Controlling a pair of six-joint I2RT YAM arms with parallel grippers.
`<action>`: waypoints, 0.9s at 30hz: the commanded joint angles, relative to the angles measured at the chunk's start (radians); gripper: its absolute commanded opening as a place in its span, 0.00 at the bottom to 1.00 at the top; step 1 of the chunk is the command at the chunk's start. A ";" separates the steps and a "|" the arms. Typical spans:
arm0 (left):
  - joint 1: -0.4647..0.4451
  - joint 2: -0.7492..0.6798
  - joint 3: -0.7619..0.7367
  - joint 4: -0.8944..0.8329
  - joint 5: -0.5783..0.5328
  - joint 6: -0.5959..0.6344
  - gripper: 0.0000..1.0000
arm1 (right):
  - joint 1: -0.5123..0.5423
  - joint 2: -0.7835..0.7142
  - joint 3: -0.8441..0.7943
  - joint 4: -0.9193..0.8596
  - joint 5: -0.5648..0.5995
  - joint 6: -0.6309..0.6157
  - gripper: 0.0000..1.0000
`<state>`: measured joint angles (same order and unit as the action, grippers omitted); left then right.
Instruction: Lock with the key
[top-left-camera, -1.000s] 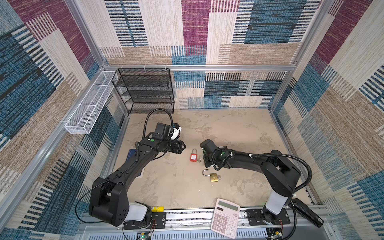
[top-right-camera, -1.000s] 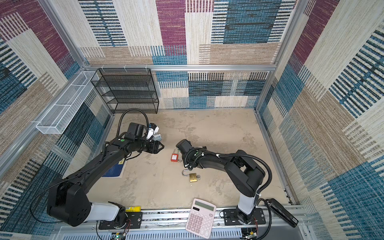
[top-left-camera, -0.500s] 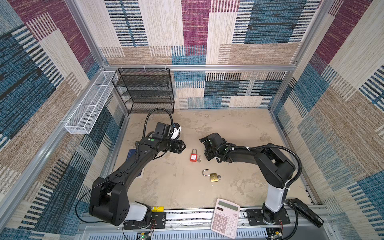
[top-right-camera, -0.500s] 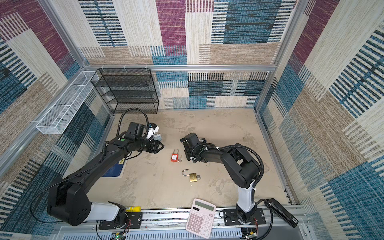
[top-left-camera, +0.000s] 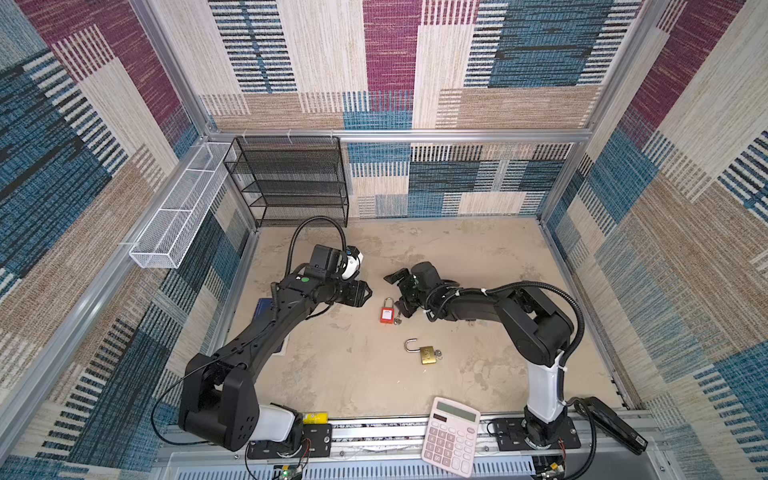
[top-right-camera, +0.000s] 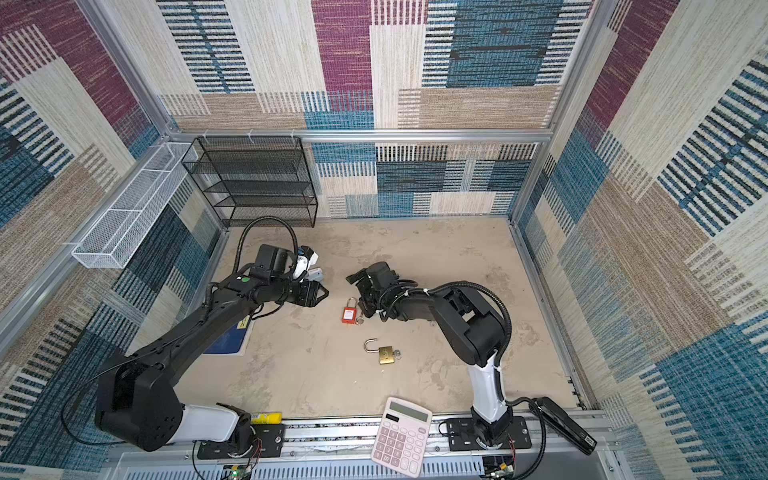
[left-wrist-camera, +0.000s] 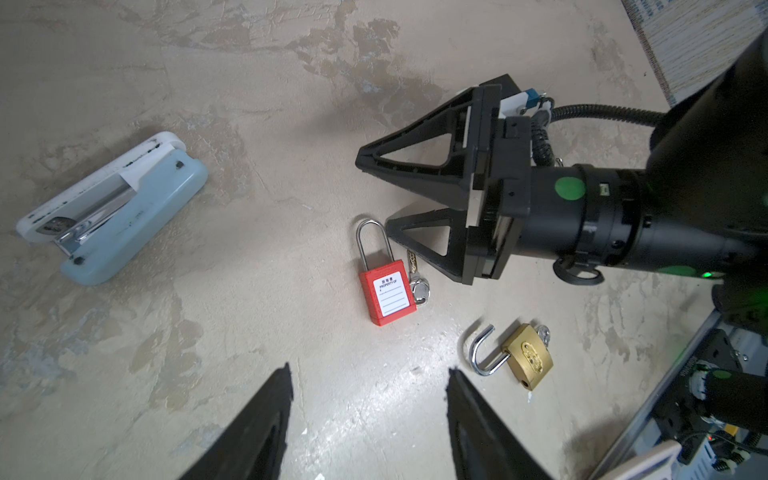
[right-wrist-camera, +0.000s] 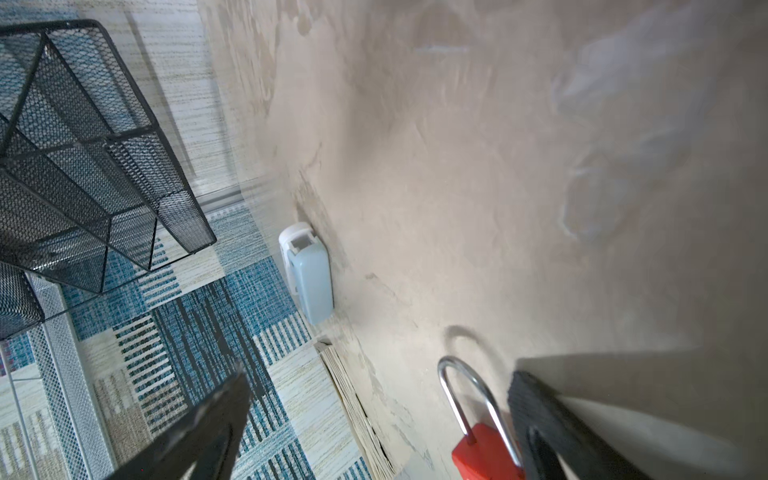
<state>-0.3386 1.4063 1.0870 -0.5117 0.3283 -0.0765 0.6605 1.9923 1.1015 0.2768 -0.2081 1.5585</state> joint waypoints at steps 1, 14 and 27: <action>0.001 0.001 -0.004 -0.009 0.016 0.000 0.62 | -0.001 0.019 0.003 -0.031 -0.030 -0.014 0.99; 0.001 -0.012 -0.010 -0.016 0.009 0.001 0.62 | -0.004 -0.049 -0.002 -0.056 0.041 -0.059 0.99; -0.028 -0.020 -0.049 -0.028 0.040 -0.011 0.60 | -0.050 -0.390 0.019 -0.525 0.193 -0.791 0.99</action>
<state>-0.3557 1.3941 1.0492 -0.5243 0.3508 -0.0769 0.6098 1.6539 1.1278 -0.0895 -0.0662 1.0279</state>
